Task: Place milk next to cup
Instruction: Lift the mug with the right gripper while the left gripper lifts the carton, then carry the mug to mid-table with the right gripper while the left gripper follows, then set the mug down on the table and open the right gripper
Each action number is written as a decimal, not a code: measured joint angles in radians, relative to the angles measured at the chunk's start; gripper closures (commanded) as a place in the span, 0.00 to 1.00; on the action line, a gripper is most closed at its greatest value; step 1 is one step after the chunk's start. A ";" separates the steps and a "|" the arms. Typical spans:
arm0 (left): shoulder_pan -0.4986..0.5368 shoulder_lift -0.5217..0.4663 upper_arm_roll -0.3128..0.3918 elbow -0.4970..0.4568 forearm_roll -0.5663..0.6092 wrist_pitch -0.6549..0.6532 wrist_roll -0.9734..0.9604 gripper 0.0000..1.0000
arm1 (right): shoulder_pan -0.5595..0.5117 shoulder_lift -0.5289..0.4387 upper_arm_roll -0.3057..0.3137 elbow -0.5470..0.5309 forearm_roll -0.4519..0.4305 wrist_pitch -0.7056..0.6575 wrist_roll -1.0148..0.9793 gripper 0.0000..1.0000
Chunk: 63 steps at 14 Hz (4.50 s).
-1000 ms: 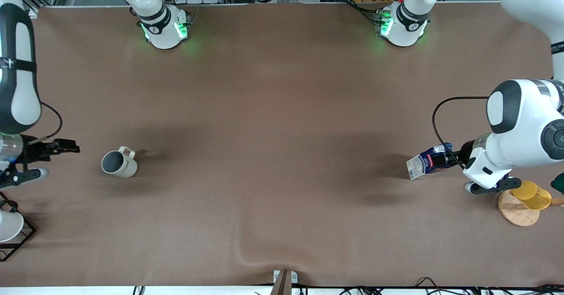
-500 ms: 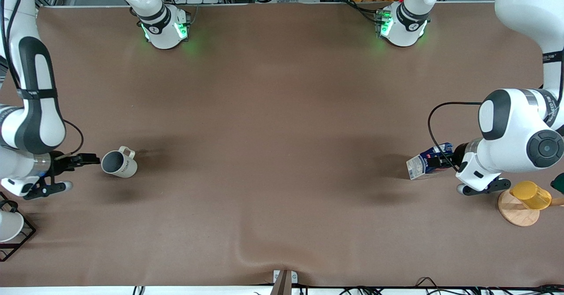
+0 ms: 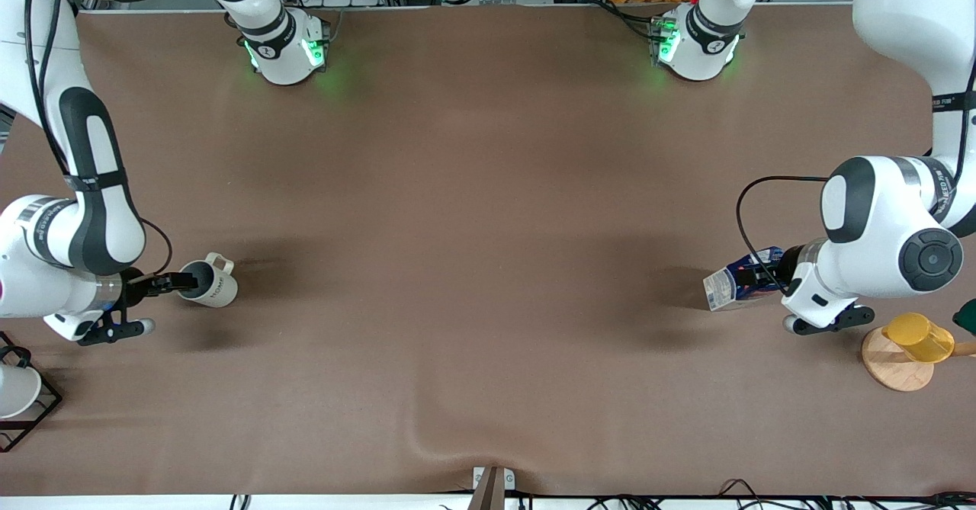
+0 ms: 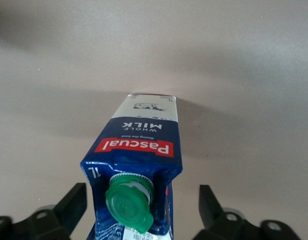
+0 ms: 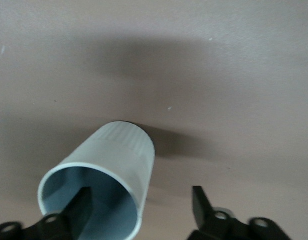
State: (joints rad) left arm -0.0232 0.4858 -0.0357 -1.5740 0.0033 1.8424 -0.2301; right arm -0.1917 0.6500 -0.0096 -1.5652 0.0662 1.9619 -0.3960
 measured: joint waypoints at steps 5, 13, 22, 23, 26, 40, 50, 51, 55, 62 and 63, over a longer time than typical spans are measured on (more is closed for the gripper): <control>-0.001 0.002 0.000 0.000 0.006 0.002 0.000 0.61 | 0.000 0.002 0.000 -0.001 0.015 0.000 0.000 1.00; -0.006 -0.003 -0.002 0.013 0.006 0.009 0.000 0.62 | 0.005 0.004 0.004 0.002 0.024 -0.032 0.004 1.00; -0.013 -0.109 -0.042 0.022 0.006 -0.028 0.000 0.61 | 0.068 -0.009 0.013 0.064 0.068 -0.172 0.167 1.00; -0.014 -0.119 -0.049 0.022 0.006 -0.036 0.000 0.61 | 0.094 -0.017 0.014 0.068 0.073 -0.179 0.215 1.00; -0.014 -0.145 -0.059 0.023 0.006 -0.050 0.000 0.61 | 0.182 -0.038 0.016 0.076 0.124 -0.219 0.388 1.00; -0.015 -0.197 -0.159 0.031 0.006 -0.181 -0.001 0.61 | 0.725 -0.014 0.021 0.157 0.266 0.067 1.376 1.00; -0.015 -0.197 -0.184 0.031 0.006 -0.190 -0.013 0.61 | 0.915 0.120 0.005 0.161 0.249 0.307 1.550 1.00; -0.015 -0.197 -0.190 0.031 0.006 -0.190 -0.016 0.62 | 0.915 0.120 0.001 0.162 0.244 0.307 1.550 0.49; -0.028 -0.197 -0.223 0.031 0.006 -0.192 -0.053 0.62 | 0.915 0.120 -0.005 0.169 0.207 0.304 1.550 0.00; -0.053 -0.197 -0.343 0.046 -0.062 -0.239 -0.244 0.62 | 0.804 0.069 -0.010 0.265 0.189 0.064 1.534 0.00; -0.066 -0.197 -0.366 0.046 -0.062 -0.239 -0.291 0.62 | 0.770 0.048 -0.008 0.277 0.189 0.018 1.513 0.00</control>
State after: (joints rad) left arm -0.0894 0.2886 -0.4015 -1.5282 -0.0589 1.6030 -0.5211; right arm 0.5780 0.6983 -0.0175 -1.2881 0.2552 1.9803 1.1168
